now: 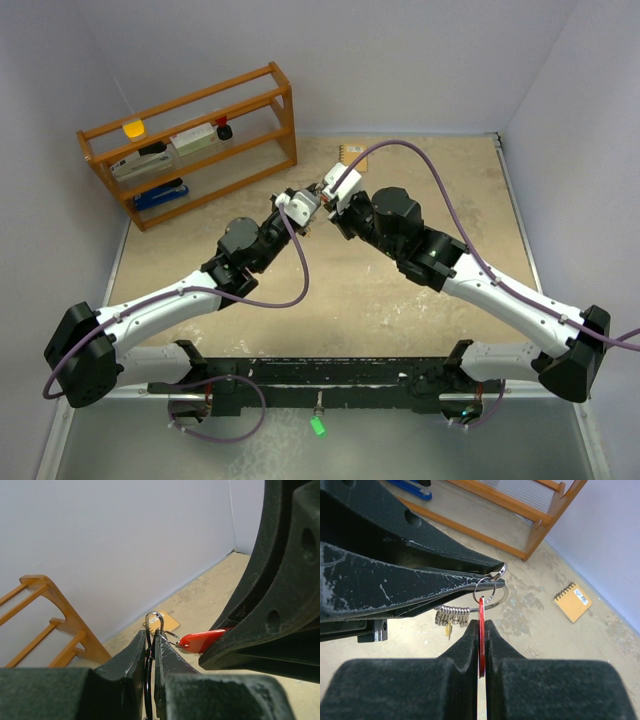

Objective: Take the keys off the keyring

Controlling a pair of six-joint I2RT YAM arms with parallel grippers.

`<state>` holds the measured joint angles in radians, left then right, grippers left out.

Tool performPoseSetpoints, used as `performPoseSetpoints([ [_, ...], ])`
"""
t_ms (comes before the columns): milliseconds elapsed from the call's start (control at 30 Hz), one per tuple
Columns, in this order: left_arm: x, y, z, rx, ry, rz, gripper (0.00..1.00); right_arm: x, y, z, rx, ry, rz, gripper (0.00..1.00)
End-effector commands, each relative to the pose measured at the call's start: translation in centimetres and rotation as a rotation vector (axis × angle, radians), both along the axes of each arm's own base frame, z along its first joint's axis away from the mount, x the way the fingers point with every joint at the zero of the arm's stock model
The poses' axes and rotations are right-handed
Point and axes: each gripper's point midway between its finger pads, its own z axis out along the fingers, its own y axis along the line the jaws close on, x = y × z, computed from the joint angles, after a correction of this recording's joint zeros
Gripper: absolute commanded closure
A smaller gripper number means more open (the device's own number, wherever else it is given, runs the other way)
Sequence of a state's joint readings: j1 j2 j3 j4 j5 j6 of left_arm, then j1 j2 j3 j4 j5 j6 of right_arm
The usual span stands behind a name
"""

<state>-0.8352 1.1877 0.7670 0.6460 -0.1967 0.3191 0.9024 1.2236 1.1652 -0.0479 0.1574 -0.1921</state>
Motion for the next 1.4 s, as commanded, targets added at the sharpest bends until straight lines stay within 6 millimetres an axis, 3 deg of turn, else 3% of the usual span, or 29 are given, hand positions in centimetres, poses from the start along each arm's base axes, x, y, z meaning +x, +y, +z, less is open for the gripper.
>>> performPoseSetpoints([
  [0,0.1,3.9,6.9,-0.154,-0.151,0.117,1.0,-0.7,0.1,-1.2,-0.045,0.069,0.017,1.0],
  [300,-0.2,4.7,8.5,-0.18,-0.188,0.141,1.0,-0.6,-1.2,-2.3,-0.092,0.091,-0.028,1.0],
  [700,-1.6,5.7,13.0,-0.299,-0.284,0.121,1.0,-3.5,-1.6,-4.6,-0.095,0.191,0.055,1.0],
  [833,-3.1,5.2,15.1,-0.367,-0.316,0.031,1.0,-3.2,-1.6,-6.3,-0.117,0.207,0.041,1.0],
  [1033,-4.4,4.3,16.3,-0.399,-0.32,-0.068,1.0,-2.6,-1.3,-6.4,-0.108,0.193,0.027,1.0],
  [1367,-5.8,5.9,18.1,-0.423,-0.369,-0.057,1.0,-1.3,-3.7,-7.8,-0.19,0.179,-0.102,1.0],
])
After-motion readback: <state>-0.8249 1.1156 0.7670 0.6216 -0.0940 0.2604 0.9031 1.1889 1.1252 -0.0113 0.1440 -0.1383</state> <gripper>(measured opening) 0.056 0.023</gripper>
